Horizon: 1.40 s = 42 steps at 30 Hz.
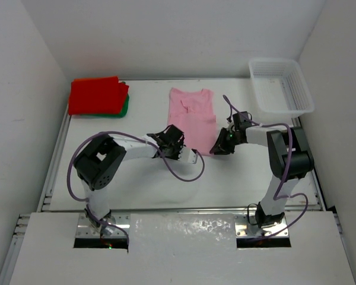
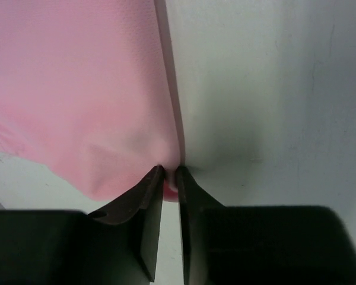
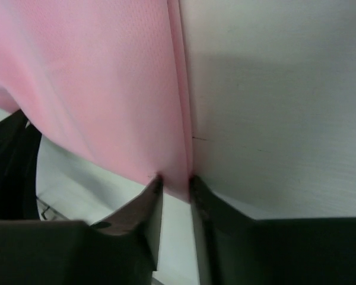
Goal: Fold and stack the t-shirts
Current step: Grab one side of the 2/3 rectangular tshirt with both arms, then fold the long partially folded tshirt into a neat square
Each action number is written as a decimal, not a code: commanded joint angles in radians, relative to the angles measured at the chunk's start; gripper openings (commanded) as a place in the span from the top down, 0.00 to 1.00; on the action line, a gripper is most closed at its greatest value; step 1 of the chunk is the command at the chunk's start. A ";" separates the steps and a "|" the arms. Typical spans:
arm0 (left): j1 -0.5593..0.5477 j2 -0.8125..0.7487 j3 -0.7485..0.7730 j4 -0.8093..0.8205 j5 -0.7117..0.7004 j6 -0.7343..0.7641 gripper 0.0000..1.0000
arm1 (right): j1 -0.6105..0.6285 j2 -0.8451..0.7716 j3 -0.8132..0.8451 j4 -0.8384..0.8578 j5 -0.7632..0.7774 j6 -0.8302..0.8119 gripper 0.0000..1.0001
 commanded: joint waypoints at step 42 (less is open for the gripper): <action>-0.201 -0.542 0.092 -0.787 0.156 -0.489 1.00 | 0.188 -0.840 -0.207 -0.494 -0.051 -0.103 1.00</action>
